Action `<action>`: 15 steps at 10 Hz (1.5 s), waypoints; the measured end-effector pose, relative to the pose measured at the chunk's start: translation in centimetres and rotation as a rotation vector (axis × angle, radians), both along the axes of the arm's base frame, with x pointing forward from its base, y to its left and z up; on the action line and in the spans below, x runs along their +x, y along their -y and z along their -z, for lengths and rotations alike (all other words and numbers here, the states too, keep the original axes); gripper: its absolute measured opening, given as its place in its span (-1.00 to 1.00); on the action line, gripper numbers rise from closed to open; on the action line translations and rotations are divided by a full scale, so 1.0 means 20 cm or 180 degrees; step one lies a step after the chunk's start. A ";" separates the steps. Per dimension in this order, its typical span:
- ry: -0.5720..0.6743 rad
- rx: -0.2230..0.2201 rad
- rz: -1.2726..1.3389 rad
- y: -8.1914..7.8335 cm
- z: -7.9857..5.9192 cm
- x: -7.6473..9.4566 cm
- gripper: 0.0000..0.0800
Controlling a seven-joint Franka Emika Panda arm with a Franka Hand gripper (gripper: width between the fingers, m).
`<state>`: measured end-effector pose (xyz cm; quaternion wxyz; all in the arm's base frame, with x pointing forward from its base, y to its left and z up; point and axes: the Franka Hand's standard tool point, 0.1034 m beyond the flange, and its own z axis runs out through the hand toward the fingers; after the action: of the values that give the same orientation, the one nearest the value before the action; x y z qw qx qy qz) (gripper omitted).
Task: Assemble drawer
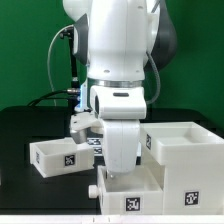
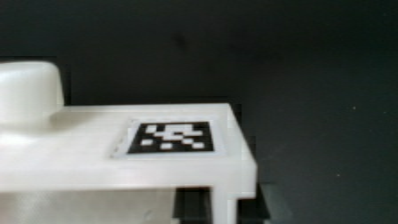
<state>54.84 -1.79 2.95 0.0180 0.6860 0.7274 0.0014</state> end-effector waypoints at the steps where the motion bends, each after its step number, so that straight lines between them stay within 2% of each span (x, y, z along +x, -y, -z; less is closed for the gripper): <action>1: -0.0001 -0.0001 -0.0034 0.00 0.00 0.00 -0.90; 4: -0.0007 0.0000 -0.0073 0.01 0.00 -0.01 -0.90; 6: -0.0043 0.0009 -0.0064 -0.01 0.03 -0.02 -0.90; 8: -0.0031 0.0008 -0.0050 0.00 0.03 -0.02 -0.90; 11: 0.0008 -0.0007 -0.0104 0.01 -0.01 -0.01 -0.90; 15: -0.0039 0.0000 -0.0096 0.00 0.02 -0.04 -0.90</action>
Offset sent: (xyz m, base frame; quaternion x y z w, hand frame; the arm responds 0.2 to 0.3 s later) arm -0.0066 0.0060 0.0032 0.0009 0.0120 -0.0133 0.9998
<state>54.07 -1.87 2.64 0.0136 0.6750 0.7377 -0.0025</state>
